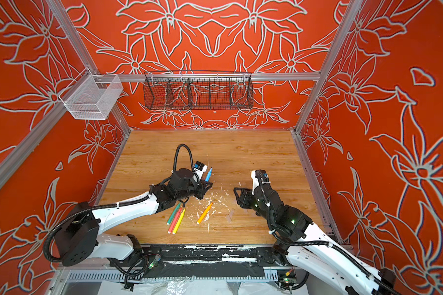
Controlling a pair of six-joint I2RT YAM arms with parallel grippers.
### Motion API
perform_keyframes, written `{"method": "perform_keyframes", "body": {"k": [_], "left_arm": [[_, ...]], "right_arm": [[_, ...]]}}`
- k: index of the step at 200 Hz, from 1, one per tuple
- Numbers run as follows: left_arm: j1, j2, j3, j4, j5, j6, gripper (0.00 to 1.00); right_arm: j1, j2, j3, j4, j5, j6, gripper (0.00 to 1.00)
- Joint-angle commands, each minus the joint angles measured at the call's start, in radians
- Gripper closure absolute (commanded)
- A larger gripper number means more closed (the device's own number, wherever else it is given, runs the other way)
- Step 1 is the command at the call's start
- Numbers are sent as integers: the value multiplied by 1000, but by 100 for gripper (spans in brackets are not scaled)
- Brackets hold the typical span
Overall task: Insert the pens into the pen caps
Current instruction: 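Hold the blue marker upright with the left gripper while the right gripper withdraws, then move the right gripper over the translucent caps and align with one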
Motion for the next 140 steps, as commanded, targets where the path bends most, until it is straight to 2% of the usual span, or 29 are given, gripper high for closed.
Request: {"method": "perform_keyframes", "body": {"k": [1,28,47,102,127,140], "left_arm": [[-1,-38,6,-9,-50,-21,100],[-1,-32,9,-20,-61,-38,100],[-1,-15,29,-55,-93,-45,100],[-2,-31,19,-50,-97,-19,100],[-1,-50,11,-57,-145,27,100],[-1,-51,8,-61,-159,32,100]], "right_arm": [[12,90,-6,-120,-79,-35,55],[22,199,-28,-94,-117,-45,57],[31,222,-58,-92,-137,-44,59],[146,62,-250,9,-128,-10,59],[166,64,-262,-21,-125,10,62],[181,53,-307,26,-137,27,63]]}}
